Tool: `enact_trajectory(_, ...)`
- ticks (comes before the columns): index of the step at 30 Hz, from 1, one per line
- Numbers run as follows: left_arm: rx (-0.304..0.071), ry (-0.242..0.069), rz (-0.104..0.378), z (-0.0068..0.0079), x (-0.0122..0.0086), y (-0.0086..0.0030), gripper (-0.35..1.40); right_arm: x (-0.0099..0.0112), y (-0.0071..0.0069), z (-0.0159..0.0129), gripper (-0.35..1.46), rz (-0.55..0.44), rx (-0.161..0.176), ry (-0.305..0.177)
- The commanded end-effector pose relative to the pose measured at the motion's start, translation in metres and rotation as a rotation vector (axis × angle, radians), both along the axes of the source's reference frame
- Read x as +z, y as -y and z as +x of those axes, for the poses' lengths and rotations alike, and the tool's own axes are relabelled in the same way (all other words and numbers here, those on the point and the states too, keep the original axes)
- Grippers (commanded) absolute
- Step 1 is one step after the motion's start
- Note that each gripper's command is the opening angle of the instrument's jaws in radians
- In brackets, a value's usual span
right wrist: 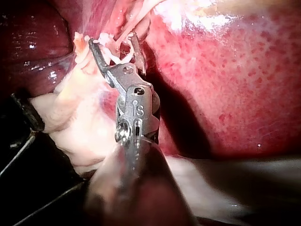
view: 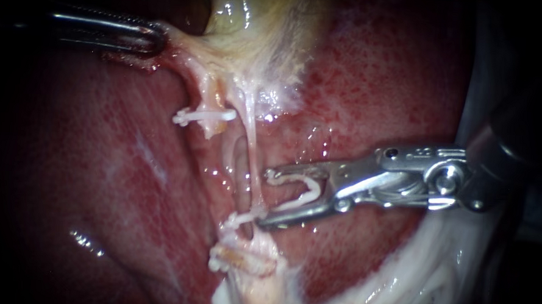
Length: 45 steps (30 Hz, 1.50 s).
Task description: Clipping second clip right tube
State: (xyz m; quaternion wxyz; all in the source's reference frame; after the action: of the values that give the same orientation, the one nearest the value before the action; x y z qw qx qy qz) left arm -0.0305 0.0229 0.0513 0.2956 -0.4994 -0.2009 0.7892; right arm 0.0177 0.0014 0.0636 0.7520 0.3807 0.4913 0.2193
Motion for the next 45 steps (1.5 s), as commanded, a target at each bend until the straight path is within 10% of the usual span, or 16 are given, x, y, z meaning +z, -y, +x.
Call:
enact_trajectory(1,0.000,0.000,0.000,0.0000,0.0000,0.0000,-0.35,0.0002,0.0001,0.0002,0.50,0.015,0.003,-0.006)
enact_trajectory(19,0.000,0.000,0.000,0.0000,0.0000,0.0000,-0.35,-0.0009,0.0000,0.0015,0.49,0.270,0.025,-0.268)
enact_trajectory(45,0.000,0.000,0.000,0.0000,0.0002,-0.0001,-0.35,-0.0019,-0.0001,0.0005,-0.35,0.281,-0.044,-0.307)
